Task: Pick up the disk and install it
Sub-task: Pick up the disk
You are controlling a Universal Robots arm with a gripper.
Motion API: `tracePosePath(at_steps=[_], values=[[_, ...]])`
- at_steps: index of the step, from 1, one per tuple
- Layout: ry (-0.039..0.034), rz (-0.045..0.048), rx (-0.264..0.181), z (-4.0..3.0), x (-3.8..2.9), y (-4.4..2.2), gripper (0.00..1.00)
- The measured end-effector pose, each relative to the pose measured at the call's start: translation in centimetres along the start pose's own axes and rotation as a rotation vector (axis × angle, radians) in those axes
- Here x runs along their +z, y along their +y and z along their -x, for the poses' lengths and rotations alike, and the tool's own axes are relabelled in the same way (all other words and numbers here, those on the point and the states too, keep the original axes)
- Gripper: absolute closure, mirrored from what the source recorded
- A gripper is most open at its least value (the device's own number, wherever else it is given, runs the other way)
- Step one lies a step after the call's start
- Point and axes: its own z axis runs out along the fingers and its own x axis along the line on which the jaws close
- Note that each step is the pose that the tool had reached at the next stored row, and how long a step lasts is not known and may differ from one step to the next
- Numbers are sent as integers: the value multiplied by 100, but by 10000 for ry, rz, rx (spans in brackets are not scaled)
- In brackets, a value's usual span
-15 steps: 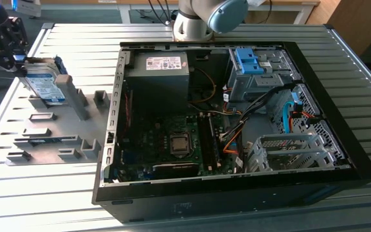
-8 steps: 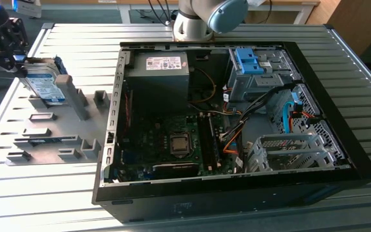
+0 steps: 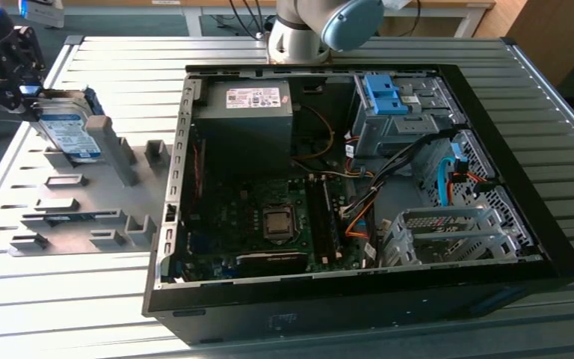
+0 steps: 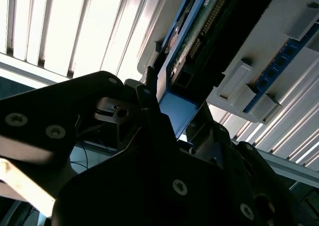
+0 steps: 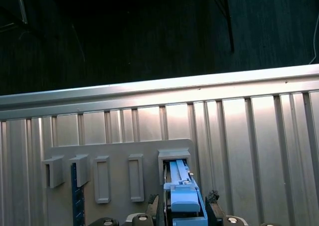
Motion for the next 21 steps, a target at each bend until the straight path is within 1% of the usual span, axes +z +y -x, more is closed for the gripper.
tracePosePath(at_steps=[12, 14, 15, 18, 21], values=[[5, 1, 0, 0, 4, 0, 52], [5, 0, 0, 0, 5, 0, 53], [5, 1, 0, 0, 6, 0, 60], [6, 0, 0, 0, 6, 0, 60], [7, -1, 1, 0, 7, 0, 63]])
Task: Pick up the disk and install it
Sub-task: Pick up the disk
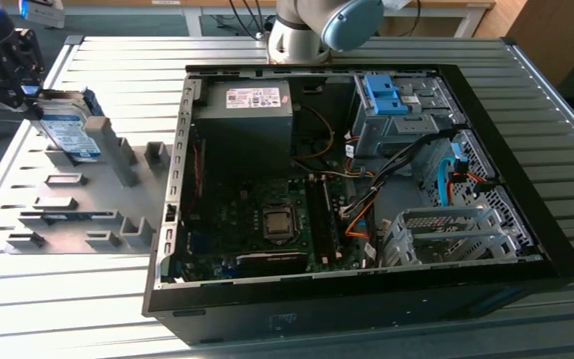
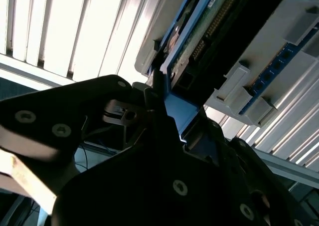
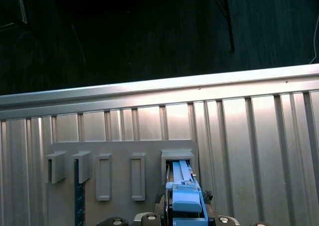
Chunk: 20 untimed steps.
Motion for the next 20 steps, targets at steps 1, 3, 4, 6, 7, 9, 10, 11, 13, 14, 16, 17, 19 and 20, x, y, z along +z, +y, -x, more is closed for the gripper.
tracePosePath(at_steps=[1, 3, 4, 6, 7, 9, 10, 11, 13, 14, 16, 17, 19, 20], values=[[0, 0, 0, 0, 0, 0, 63], [1, 0, 0, 0, 0, 0, 63], [1, 0, -1, 0, 0, 0, 63], [1, 0, 0, 0, 0, 0, 63], [1, 0, 0, 0, 0, 0, 63], [2, 1, -6, 0, 0, 0, 63], [2, 0, -38, 0, 0, 0, 63], [2, 0, -128, 0, 0, 0, 63], [5, 0, -384, -1, 0, 0, 63], [4, -1, -445, -4, 1, 0, 63], [4, -1, -481, -4, 1, 0, 63], [4, -2, -491, -4, 1, 0, 63], [5, -1, -536, -4, 0, 0, 63], [5, -2, -612, -4, 1, 0, 63]])
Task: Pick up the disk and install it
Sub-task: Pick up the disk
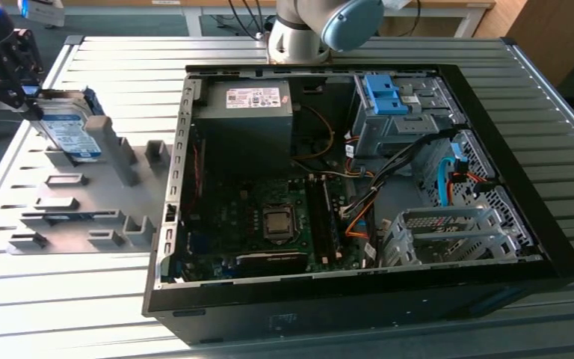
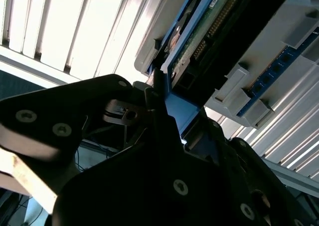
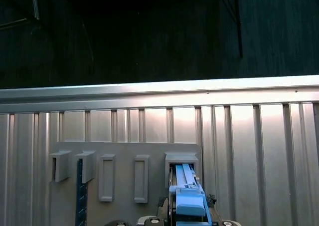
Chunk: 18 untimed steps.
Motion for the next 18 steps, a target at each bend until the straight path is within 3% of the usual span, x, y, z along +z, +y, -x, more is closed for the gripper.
tracePosePath(at_steps=[4, 18], values=[[2, 0, -182, 0, 0, 0, 63], [0, -2, -81, 0, 0, 0, 63]])
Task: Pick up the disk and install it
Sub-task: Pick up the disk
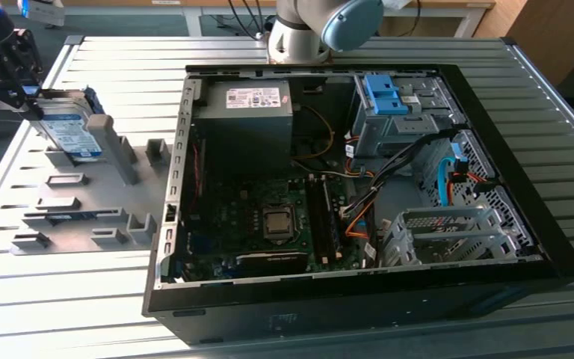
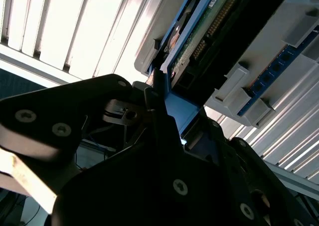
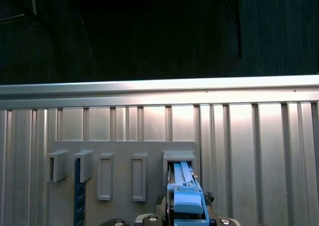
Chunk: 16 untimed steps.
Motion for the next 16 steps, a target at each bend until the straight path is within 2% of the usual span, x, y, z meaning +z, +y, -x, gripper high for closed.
tracePosePath(at_steps=[6, 16], values=[[1, 2, 0, 0, -38, 0, 63], [0, 2, 0, -1, -170, 1, 63]])
